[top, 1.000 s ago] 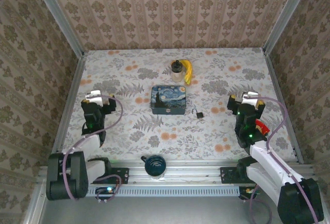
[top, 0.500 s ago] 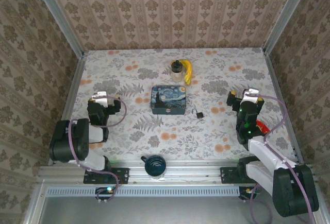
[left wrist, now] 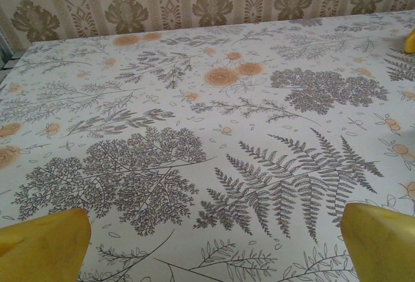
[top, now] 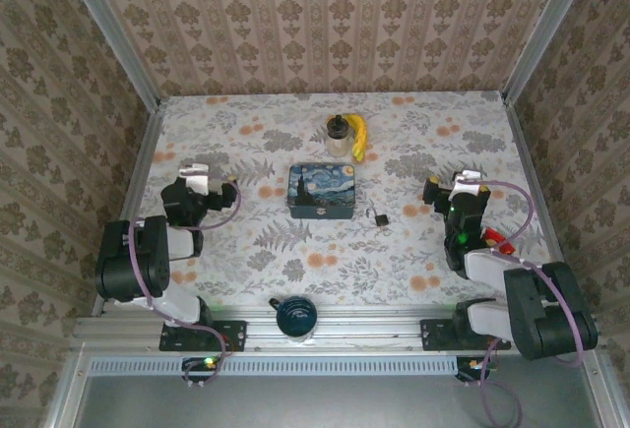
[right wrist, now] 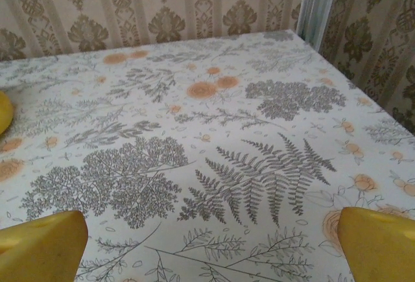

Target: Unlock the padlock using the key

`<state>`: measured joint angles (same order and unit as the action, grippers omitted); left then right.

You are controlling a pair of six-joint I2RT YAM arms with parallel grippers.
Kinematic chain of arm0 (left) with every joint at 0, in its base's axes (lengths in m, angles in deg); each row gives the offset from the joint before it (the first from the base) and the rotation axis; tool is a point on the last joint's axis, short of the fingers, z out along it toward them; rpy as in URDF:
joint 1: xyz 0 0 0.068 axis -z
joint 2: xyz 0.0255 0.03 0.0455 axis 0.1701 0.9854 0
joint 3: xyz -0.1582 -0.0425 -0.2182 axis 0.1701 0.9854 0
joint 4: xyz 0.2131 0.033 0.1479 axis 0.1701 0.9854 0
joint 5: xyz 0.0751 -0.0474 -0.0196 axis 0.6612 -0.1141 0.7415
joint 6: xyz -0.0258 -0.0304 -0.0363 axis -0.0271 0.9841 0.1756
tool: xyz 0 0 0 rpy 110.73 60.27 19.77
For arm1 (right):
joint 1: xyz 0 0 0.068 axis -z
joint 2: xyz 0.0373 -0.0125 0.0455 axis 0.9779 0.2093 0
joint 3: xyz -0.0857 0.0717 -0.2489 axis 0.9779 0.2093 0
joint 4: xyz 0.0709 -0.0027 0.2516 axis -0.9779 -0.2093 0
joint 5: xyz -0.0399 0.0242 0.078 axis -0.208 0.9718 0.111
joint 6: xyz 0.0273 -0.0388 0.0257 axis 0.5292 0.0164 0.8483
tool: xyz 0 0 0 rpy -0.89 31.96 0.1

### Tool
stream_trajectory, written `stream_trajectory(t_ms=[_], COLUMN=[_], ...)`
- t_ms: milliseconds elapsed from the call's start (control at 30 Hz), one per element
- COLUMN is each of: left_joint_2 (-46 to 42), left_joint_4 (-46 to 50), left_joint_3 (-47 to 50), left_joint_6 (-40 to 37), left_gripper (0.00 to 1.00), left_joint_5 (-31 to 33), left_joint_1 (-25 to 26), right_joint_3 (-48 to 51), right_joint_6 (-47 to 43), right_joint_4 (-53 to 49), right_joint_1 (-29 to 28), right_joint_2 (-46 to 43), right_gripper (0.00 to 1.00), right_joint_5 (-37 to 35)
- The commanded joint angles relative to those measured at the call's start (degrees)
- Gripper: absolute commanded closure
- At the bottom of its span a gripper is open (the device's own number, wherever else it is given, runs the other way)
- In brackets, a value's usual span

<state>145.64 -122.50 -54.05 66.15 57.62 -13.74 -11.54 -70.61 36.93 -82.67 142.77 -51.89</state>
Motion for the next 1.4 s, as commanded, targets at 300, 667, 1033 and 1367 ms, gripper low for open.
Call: stream_trajectory(t_ms=[300, 667, 1033, 1367], left_joint_2=[-0.3, -0.2, -0.3, -0.2], left_joint_4=[0.7, 0.7, 0.9, 1.0], left_joint_3=[0.1, 0.1, 0.0, -0.1], left_joint_6=[0.0, 0.1, 0.0, -0.2], left_gripper=[0.0, 0.0, 0.0, 0.0], left_joint_5=[1.0, 1.0, 1.1, 1.1], left_joint_1=[-0.3, -0.3, -0.2, 0.0], right_joint_3=[-0.7, 0.2, -9.7, -9.2], right_joint_6=[-1.0, 0.3, -4.1, -6.0], right_joint_4=[13.1, 23.0, 0.9, 2.3], right_joint_1=[1.9, 5.9, 6.4, 7.0], right_joint_2=[9.7, 17.3, 15.2, 15.2], right_gripper=[0.0, 0.0, 0.0, 0.0], right_joint_5=[2.9, 12.2, 26.2, 32.0])
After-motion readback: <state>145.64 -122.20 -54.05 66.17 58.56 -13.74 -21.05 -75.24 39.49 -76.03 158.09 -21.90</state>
